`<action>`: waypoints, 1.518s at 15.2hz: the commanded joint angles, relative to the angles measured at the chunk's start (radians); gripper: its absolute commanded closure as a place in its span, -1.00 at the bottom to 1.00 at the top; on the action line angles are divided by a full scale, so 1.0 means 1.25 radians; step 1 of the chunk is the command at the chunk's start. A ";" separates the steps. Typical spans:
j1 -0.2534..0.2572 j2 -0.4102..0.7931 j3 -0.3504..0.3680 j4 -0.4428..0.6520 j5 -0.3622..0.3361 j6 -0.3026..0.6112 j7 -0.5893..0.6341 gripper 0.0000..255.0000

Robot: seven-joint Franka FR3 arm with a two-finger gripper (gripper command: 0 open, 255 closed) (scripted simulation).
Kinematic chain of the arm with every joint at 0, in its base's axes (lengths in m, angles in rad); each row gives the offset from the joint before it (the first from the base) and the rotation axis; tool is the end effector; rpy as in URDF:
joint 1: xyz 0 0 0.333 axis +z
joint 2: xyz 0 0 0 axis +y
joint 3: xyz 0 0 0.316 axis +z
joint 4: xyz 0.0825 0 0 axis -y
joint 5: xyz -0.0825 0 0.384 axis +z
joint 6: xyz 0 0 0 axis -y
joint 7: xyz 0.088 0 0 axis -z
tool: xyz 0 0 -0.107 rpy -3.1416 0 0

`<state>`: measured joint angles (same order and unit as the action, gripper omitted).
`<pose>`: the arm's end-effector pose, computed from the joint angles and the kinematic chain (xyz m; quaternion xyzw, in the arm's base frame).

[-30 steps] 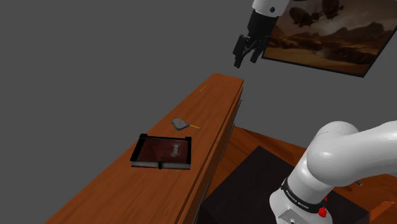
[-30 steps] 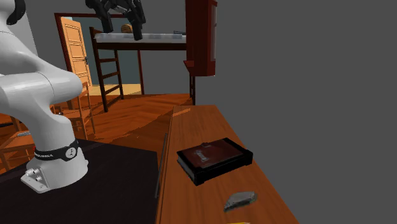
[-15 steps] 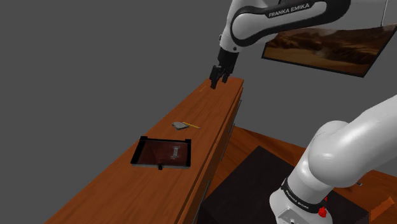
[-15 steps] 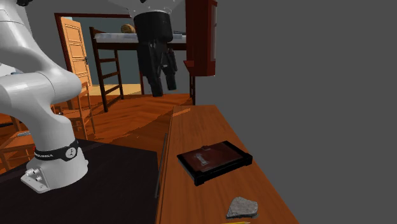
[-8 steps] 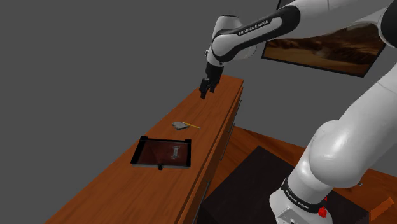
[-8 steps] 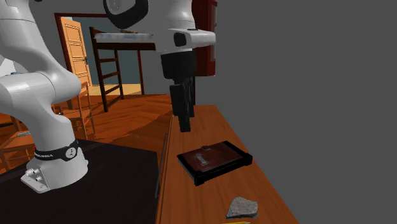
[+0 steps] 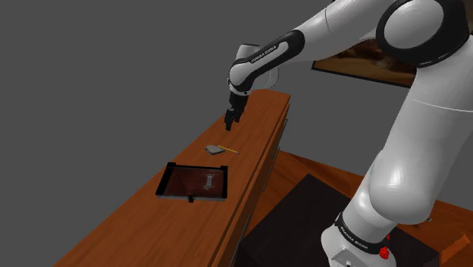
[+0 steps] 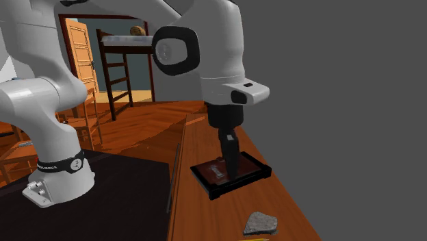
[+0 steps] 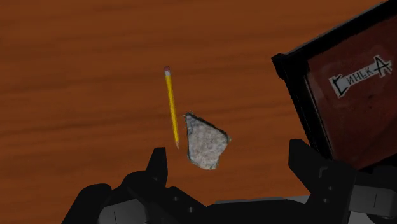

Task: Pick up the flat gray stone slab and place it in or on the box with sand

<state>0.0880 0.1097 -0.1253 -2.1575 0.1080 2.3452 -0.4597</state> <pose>0.5599 -0.0186 0.3557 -0.9833 -0.1745 -0.0466 0.0225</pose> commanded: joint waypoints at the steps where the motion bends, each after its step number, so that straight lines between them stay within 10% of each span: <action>1: -0.003 0.067 0.006 0.036 0.024 0.020 -0.042 -1.00; 10: -0.028 0.344 0.059 0.249 0.078 0.040 -0.169 -1.00; 23: -0.029 0.414 0.069 0.264 0.088 0.094 -0.178 -1.00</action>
<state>0.0521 0.6266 -0.0393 -1.8281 0.2179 2.4620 -0.6815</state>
